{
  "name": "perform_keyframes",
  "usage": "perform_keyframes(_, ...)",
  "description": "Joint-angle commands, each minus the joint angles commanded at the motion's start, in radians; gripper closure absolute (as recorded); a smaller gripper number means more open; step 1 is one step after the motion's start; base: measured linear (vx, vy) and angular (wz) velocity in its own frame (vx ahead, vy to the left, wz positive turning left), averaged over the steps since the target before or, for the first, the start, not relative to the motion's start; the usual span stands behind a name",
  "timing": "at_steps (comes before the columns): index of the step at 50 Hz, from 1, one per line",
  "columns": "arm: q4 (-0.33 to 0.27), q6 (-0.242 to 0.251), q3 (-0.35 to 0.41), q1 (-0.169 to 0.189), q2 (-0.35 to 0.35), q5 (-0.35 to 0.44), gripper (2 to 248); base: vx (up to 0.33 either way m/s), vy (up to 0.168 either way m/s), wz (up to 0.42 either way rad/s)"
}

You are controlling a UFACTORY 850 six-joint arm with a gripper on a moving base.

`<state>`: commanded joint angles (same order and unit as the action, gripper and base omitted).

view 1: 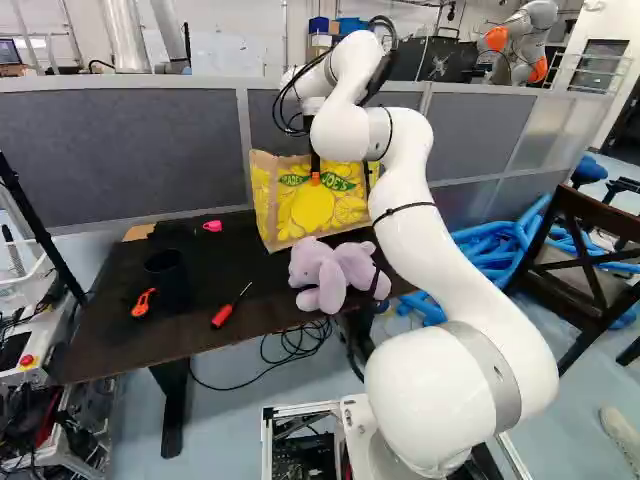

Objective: Pick up the bag on the ground and place it on the table

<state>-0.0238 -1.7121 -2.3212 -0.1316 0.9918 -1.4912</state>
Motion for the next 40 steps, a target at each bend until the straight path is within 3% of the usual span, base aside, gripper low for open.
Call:
perform_keyframes(9, 0.0, 0.0, 0.0, 0.0, 0.0, 0.001, 221, 0.0, 0.0, 0.0)
perform_keyframes(10, 0.0, 0.0, 0.0, 0.0, 0.0, 0.001, 190, 0.0, 0.0, 0.0)
perform_keyframes(14, 0.0, 0.0, 0.0, 0.0, 0.0, 0.001, 190, 0.0, 0.0, 0.0)
perform_keyframes(15, 0.0, 0.0, 0.0, 0.0, 0.0, 0.001, 156, 0.0, 0.0, 0.0)
perform_keyframes(20, 0.0, 0.0, 0.0, 0.0, 0.0, 0.001, 156, 0.0, 0.0, 0.0)
perform_keyframes(21, 0.0, 0.0, 0.0, 0.0, 0.0, 0.001, 121, 0.0, 0.0, 0.0)
perform_keyframes(25, 0.0, 0.0, 0.0, 0.0, 0.0, 0.001, 121, 0.0, 0.0, 0.0)
perform_keyframes(26, 0.0, 0.0, 0.0, 0.0, 0.0, 0.001, 86, 0.0, 0.0, 0.0)
perform_keyframes(30, 0.0, 0.0, 0.0, 0.0, 0.0, 0.001, 86, 0.0, 0.0, 0.0)
perform_keyframes(31, 0.0, 0.0, 0.0, 0.0, 0.0, 0.001, 49, 0.0, 0.0, 0.0)
perform_keyframes(35, 0.0, 0.0, 0.0, 0.0, 0.0, 0.001, 49, 0.0, 0.0, 0.0)
perform_keyframes(36, 0.0, 0.0, 0.0, 0.0, 0.0, 0.001, 13, 0.0, 0.0, 0.0)
perform_keyframes(40, 0.0, 0.0, 0.0, 0.0, 0.0, 0.001, 13, 0.0, 0.0, 0.0)
